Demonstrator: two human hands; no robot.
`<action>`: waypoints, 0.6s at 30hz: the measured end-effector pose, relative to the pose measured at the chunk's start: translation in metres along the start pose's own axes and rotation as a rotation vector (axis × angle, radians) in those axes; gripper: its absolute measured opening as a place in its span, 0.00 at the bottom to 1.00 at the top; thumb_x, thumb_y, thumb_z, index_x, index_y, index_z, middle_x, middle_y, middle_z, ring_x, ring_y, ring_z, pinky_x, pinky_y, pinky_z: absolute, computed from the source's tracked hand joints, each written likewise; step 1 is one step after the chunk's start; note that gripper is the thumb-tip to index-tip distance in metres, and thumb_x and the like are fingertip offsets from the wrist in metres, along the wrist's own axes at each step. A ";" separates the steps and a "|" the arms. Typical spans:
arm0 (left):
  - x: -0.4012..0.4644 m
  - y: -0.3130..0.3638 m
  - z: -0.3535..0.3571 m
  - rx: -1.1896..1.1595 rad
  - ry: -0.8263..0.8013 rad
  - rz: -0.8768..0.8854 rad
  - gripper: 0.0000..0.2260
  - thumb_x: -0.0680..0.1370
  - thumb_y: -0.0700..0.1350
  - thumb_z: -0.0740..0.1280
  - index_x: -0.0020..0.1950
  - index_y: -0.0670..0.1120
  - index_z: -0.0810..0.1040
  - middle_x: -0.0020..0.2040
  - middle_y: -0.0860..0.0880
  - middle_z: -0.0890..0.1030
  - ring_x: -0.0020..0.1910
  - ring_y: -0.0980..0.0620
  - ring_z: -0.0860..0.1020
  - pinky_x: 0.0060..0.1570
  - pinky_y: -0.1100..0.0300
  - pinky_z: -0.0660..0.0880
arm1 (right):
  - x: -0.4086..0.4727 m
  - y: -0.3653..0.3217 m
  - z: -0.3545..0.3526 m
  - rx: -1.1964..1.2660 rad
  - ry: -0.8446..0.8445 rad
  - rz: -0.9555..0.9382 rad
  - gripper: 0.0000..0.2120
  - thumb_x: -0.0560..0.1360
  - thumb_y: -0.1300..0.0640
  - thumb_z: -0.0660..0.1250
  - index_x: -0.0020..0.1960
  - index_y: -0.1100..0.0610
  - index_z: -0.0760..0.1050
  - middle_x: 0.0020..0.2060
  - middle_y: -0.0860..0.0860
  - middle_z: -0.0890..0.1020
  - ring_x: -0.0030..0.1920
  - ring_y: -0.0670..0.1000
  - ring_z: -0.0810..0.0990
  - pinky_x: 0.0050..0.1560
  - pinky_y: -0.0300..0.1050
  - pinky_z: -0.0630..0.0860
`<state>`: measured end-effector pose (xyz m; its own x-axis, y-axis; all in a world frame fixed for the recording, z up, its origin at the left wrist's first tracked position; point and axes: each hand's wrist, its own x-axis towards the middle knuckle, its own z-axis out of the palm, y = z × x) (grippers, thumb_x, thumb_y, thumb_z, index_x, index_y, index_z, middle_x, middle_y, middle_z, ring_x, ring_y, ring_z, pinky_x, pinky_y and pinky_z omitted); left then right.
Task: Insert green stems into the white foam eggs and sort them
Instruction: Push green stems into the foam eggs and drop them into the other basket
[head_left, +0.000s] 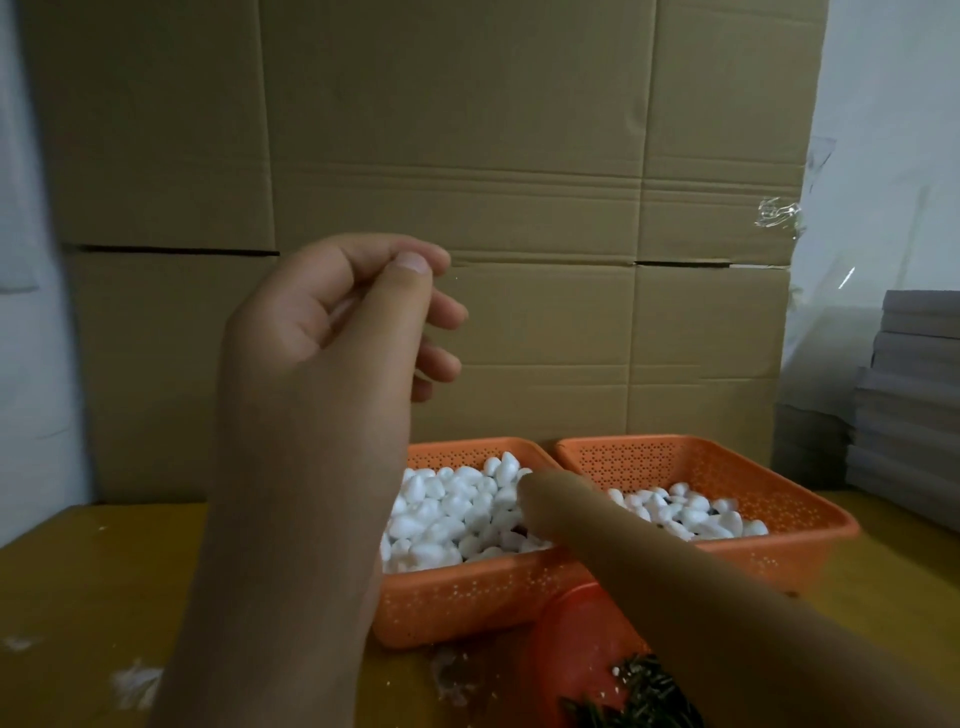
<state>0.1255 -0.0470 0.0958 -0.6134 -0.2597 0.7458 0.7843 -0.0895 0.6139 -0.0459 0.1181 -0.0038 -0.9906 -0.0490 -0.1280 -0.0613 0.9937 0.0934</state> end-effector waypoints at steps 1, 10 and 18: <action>0.000 0.000 0.000 -0.006 -0.001 -0.002 0.08 0.72 0.47 0.63 0.37 0.55 0.81 0.32 0.55 0.82 0.26 0.59 0.76 0.28 0.68 0.72 | 0.001 -0.002 0.003 -0.026 -0.009 0.009 0.29 0.80 0.57 0.62 0.76 0.63 0.53 0.71 0.57 0.68 0.68 0.58 0.70 0.63 0.50 0.70; -0.002 -0.003 -0.002 0.023 -0.046 -0.006 0.12 0.79 0.42 0.64 0.39 0.54 0.81 0.33 0.55 0.82 0.27 0.60 0.76 0.28 0.69 0.73 | 0.006 0.008 -0.004 0.152 0.274 -0.026 0.07 0.76 0.55 0.64 0.50 0.57 0.76 0.43 0.51 0.80 0.41 0.50 0.78 0.35 0.39 0.70; -0.008 -0.014 0.004 0.358 -0.139 0.011 0.04 0.74 0.52 0.68 0.47 0.61 0.79 0.45 0.61 0.81 0.43 0.64 0.79 0.40 0.63 0.73 | -0.109 0.010 -0.057 1.316 0.594 -0.465 0.07 0.74 0.47 0.69 0.45 0.48 0.84 0.34 0.43 0.82 0.36 0.41 0.79 0.36 0.34 0.74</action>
<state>0.1191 -0.0400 0.0826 -0.6316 -0.1235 0.7654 0.7237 0.2603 0.6391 0.0541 0.1273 0.0670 -0.8386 -0.0864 0.5379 -0.5413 0.2427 -0.8050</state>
